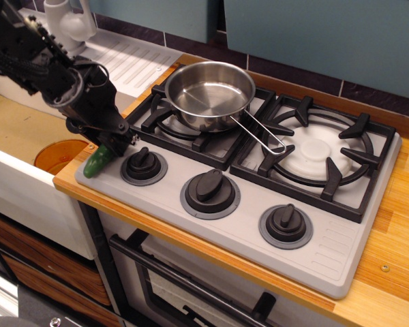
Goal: Put pot or pan on stove and put pickle in pot or pan
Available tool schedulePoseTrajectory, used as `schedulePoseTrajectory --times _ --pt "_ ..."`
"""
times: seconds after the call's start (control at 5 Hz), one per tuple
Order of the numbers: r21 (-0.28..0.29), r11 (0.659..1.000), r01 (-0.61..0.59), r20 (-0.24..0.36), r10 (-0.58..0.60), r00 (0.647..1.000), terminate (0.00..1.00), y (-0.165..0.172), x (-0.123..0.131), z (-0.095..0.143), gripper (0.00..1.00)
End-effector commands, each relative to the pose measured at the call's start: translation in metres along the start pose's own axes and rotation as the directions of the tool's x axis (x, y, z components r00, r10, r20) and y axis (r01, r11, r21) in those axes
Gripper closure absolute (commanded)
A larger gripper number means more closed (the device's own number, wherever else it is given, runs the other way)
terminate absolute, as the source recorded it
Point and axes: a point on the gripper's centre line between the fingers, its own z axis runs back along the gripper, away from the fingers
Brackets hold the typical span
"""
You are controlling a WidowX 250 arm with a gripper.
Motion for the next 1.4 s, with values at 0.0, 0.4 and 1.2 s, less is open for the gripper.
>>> schedulePoseTrajectory --times 0.0,0.4,1.2 --pt "-0.022 1.000 -0.015 -0.031 0.014 0.999 0.00 -0.001 0.025 0.031 1.00" --pt "0.008 0.999 -0.052 -0.055 0.053 0.997 0.00 -0.007 0.042 0.084 1.00" --pt "-0.023 0.981 -0.194 -0.059 0.192 0.980 0.00 -0.071 0.105 0.082 1.00"
